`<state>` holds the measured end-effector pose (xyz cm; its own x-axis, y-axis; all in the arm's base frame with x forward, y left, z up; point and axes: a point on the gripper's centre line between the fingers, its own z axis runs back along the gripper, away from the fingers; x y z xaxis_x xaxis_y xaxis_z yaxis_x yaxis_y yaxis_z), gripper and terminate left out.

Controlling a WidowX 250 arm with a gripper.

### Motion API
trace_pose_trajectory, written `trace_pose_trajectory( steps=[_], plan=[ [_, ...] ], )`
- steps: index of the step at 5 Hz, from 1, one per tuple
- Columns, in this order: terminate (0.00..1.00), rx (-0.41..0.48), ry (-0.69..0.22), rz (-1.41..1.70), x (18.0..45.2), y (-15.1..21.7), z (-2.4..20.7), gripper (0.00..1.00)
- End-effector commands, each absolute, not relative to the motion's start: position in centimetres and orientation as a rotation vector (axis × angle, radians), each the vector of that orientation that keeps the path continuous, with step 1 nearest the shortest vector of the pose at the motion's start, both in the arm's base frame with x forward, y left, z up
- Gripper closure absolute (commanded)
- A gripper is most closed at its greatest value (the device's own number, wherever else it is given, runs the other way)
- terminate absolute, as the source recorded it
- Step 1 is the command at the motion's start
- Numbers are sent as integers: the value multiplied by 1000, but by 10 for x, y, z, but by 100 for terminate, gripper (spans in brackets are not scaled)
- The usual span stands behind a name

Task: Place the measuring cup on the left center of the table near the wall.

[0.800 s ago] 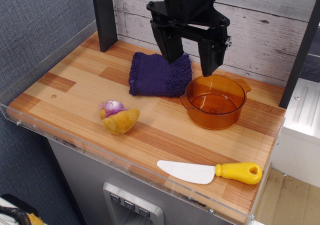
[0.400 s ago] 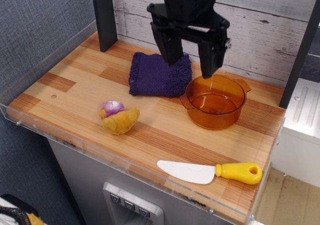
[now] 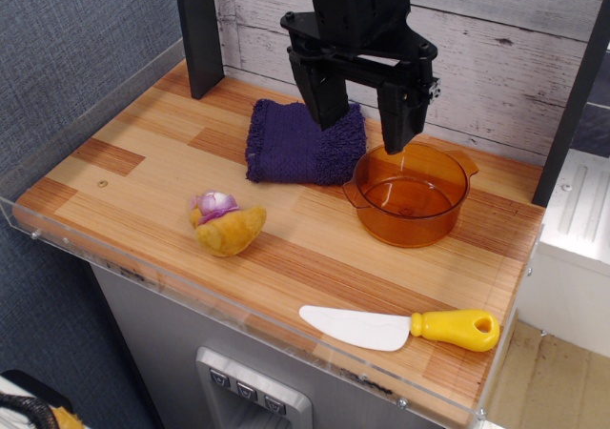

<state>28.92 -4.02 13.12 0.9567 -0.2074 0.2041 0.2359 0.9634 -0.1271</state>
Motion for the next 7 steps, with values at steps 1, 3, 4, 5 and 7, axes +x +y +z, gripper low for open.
trace_pose_trajectory(
  steps=[1,3,4,5,7],
  plan=[
    [0,-150,-189,-244,302,-50,129,0],
    [0,-154,-182,-300,317,-73,118,0],
    [0,-102,-140,-370,326,-87,113,0],
    [0,-22,-109,-470,336,-101,107,0],
    [0,23,-84,-508,342,-99,94,0]
  ],
)
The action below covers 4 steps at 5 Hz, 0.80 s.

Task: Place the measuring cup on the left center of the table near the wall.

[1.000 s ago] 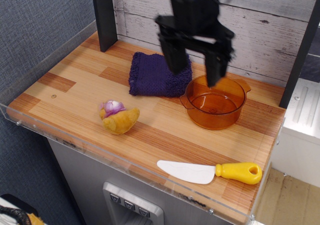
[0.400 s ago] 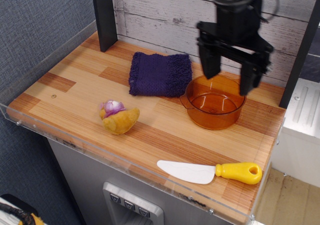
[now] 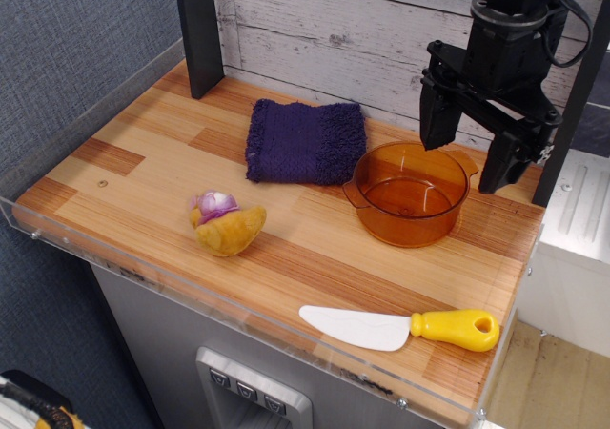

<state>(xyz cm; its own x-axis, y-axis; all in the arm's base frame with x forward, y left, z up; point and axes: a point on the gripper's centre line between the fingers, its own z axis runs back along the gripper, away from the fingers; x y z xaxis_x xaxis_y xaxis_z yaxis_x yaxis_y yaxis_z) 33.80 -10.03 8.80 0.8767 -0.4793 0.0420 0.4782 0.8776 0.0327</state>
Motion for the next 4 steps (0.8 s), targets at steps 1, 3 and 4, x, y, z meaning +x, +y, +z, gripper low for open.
trace_pose_trajectory(
  steps=[1,3,4],
  plan=[
    [0,22,-96,-500,339,-97,88,0],
    [0,29,-94,-534,339,-108,64,0],
    [0,42,-91,-533,340,-108,49,0]
  ],
)
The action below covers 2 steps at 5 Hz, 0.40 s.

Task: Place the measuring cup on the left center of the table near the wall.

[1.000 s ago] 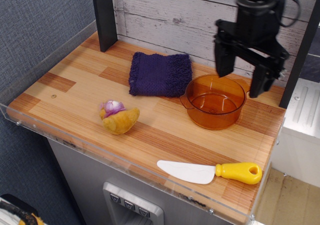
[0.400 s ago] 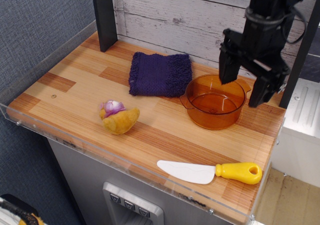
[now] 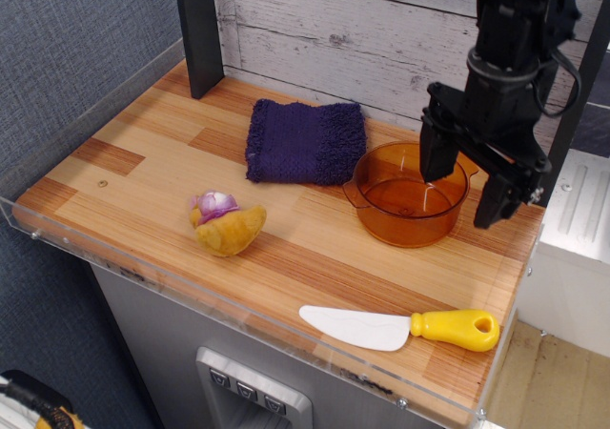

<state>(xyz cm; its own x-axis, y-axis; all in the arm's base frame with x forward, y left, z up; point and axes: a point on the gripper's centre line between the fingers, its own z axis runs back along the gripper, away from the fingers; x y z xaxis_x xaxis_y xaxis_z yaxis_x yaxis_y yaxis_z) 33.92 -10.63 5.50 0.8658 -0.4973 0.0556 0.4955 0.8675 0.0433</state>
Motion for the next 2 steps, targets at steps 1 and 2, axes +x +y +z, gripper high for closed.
trace_pose_trajectory(
  steps=[1,2],
  plan=[
    [0,40,-78,-548,343,-110,38,0],
    [0,39,-82,-539,344,-110,34,0]
  ],
)
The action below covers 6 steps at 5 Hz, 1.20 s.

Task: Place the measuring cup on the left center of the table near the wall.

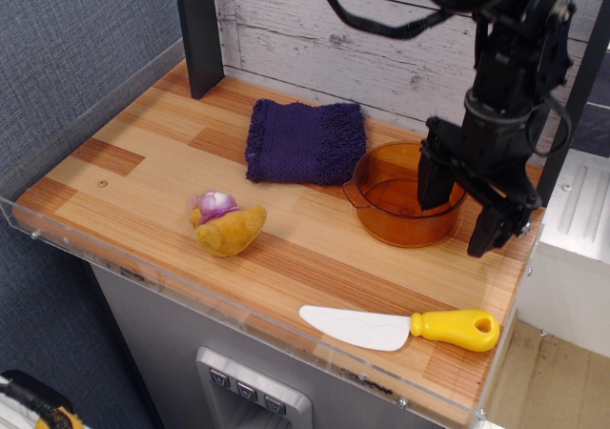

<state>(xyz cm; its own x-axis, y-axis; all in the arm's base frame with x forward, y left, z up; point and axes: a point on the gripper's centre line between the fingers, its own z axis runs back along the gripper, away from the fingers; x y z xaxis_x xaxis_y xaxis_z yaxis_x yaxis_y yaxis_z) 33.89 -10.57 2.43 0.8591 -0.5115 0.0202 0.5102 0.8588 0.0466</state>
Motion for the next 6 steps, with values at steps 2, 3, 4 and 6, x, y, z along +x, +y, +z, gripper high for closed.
trace_pose_trajectory(
  steps=[2,3,4,6],
  plan=[
    [0,23,-126,-561,342,-108,32,100],
    [0,35,-133,-564,339,-104,34,100],
    [0,29,-139,-572,335,-100,35,100],
    [0,-24,-204,-543,326,-96,78,100]
  ],
)
